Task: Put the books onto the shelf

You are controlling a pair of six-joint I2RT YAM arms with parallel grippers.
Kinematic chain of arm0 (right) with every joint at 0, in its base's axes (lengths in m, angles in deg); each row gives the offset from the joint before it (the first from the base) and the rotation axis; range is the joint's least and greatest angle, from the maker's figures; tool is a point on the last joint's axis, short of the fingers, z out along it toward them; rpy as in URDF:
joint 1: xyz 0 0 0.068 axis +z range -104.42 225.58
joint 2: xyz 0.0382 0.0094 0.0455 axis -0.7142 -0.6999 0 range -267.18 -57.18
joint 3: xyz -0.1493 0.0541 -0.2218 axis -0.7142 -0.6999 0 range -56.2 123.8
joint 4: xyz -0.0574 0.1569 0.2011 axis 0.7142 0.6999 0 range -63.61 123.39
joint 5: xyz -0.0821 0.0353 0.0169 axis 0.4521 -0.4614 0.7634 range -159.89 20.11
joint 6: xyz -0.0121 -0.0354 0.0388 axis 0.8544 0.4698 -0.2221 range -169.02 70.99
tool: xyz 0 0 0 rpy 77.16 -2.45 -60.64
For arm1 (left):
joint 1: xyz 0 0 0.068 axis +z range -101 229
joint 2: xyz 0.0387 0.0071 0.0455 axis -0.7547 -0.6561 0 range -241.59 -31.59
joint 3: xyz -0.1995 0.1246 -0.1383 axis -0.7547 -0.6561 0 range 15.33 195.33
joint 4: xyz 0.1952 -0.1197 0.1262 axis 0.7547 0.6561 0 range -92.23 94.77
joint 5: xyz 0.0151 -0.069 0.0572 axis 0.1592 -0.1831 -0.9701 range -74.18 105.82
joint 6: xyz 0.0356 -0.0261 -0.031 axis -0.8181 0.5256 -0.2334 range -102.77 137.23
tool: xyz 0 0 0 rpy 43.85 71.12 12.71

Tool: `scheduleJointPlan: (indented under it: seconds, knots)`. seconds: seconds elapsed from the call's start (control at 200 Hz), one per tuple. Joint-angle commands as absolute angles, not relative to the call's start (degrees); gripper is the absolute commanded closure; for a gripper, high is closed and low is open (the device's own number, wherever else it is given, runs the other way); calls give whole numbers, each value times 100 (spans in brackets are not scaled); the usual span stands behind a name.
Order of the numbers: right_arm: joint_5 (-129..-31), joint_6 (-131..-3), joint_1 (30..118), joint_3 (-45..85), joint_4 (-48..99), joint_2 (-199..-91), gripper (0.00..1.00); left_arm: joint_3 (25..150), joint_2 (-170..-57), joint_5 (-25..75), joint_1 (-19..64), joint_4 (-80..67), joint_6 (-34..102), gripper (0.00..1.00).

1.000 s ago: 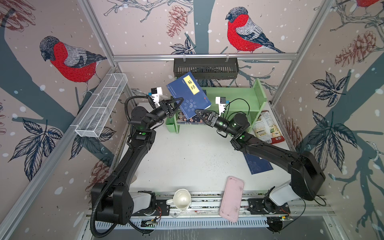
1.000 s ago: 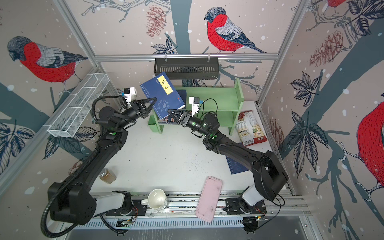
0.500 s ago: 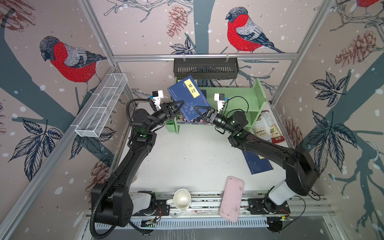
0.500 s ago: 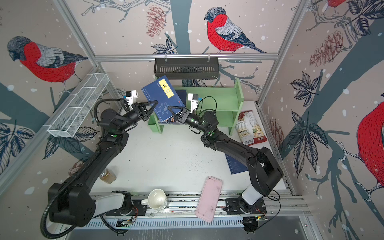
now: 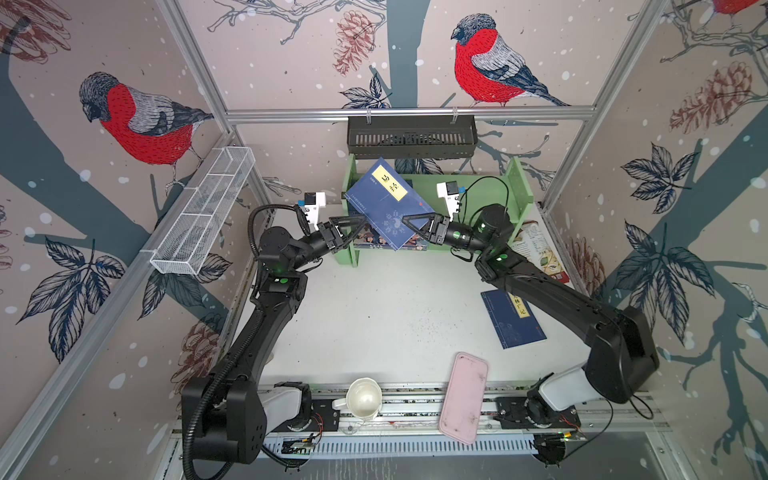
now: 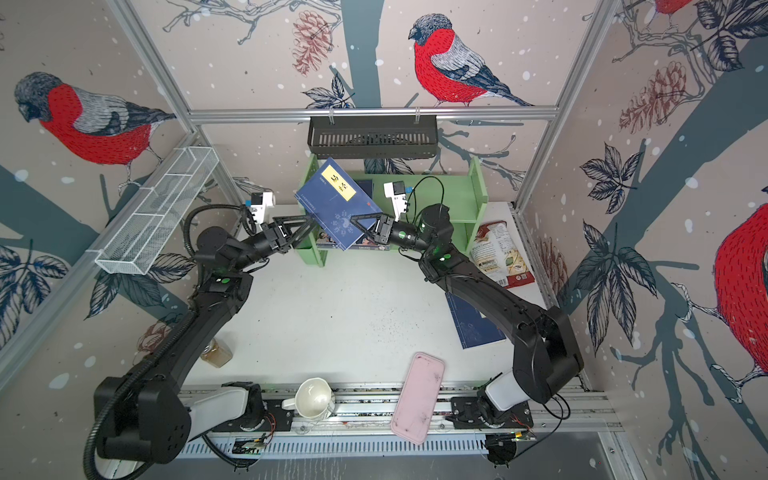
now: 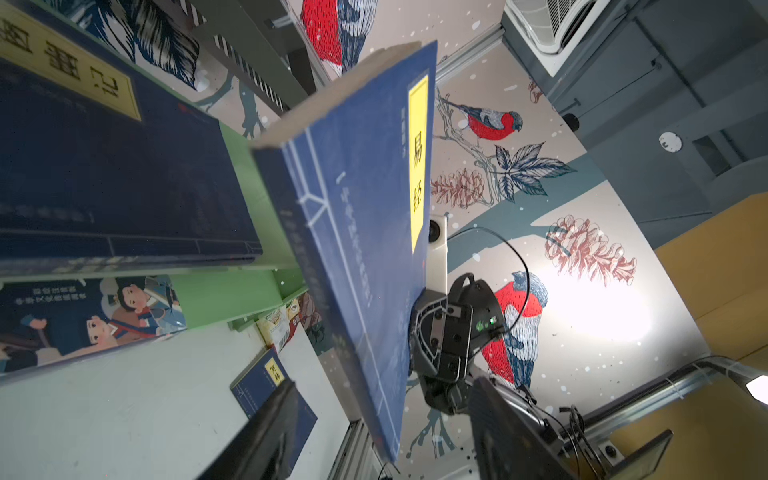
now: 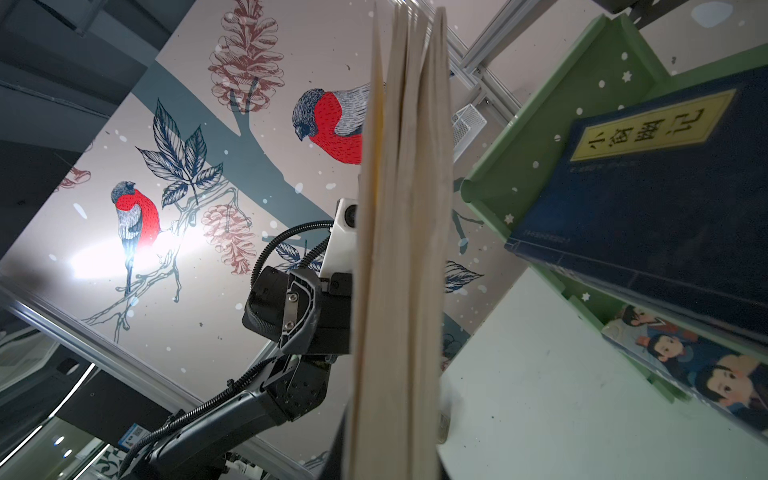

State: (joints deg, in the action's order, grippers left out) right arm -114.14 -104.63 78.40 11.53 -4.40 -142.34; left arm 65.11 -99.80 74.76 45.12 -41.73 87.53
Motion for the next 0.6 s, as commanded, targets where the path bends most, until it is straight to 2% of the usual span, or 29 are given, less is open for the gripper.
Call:
scheduleJointPlan:
  seconds: [0.0, 0.145, 0.305, 0.595]
  knots:
    - [-12374, -9670, 7679, 1250, 613, -13990, 98, 6364, -9933, 8157, 4653, -4332, 8439, 33]
    - [-13021, -8734, 7482, 1383, 2040, -13737, 98, 6309, -9994, 8692, 4700, -4514, 8448, 31]
    - [-13492, -8115, 7373, 1376, 2809, -13552, 97, 6282, -10134, 9083, 4699, -4966, 8668, 30]
    - [-13932, -7629, 7375, 1491, 3471, -13425, 97, 6049, -10314, 9425, 4634, -7247, 10252, 32]
